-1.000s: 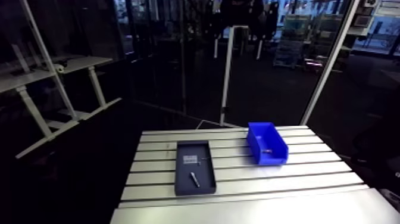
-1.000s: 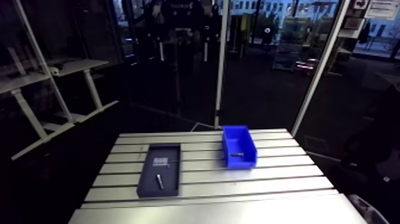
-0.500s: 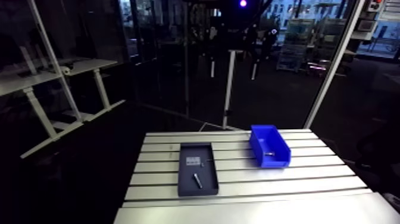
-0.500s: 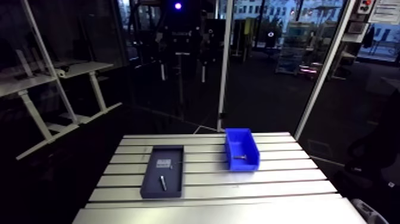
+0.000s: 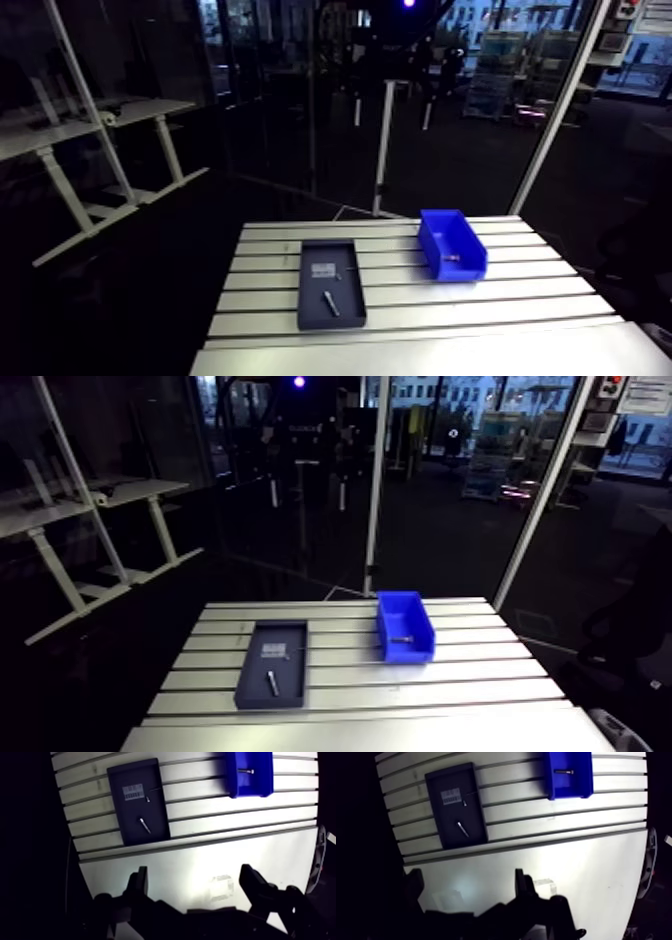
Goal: Pick up the M10 bolt from the tray and put it into the blue bin.
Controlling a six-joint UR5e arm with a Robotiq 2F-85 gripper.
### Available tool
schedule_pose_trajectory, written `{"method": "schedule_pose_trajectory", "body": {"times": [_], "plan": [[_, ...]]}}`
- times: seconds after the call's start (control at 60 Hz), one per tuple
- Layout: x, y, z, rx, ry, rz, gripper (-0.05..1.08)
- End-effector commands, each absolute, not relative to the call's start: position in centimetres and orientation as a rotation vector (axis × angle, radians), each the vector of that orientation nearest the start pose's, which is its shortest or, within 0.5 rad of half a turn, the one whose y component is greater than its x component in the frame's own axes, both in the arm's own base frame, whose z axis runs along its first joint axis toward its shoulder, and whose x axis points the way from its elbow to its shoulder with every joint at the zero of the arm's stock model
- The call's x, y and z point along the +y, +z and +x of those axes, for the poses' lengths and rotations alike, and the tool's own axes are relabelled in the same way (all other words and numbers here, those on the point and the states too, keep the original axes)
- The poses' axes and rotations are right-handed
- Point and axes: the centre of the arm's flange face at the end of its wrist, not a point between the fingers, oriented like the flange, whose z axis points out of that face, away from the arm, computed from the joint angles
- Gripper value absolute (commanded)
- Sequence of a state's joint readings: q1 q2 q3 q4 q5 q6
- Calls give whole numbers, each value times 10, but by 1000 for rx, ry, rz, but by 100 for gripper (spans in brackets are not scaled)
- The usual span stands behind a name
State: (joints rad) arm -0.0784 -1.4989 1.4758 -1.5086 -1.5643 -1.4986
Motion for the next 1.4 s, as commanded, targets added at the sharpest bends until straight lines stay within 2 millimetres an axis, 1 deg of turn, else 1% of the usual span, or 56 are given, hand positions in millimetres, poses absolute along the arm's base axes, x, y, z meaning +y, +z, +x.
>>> {"method": "schedule_pose_trajectory", "body": {"times": [0.017,0.2,0.3,0.383,0.55,0.567,0.583,0.617,0.65,0.667,0.733,0.75,0.833,0.9,1.017,1.167,1.4], "plan": [[-93,492,-528,3094,-11,232,0],[-98,488,-529,3092,-14,197,1],[-102,484,-529,3088,-12,132,1],[-114,479,-527,3083,-7,17,1],[-123,476,-528,3093,-7,-92,1],[-128,473,-529,3091,-7,-120,1],[-128,473,-529,3091,-7,-120,1],[-137,468,-530,3087,-3,-177,1],[-137,468,-530,3087,-3,-177,1],[-141,468,-530,3092,-2,-197,1],[-144,463,-531,3092,-2,-212,1],[-145,459,-531,3088,0,-218,1],[-148,455,-532,3088,-2,-243,1],[-153,445,-536,3078,-2,-263,1],[-156,435,-539,3068,-3,-270,1],[-166,419,-540,3059,0,-299,1],[-168,399,-543,3047,-1,-303,1]]}}
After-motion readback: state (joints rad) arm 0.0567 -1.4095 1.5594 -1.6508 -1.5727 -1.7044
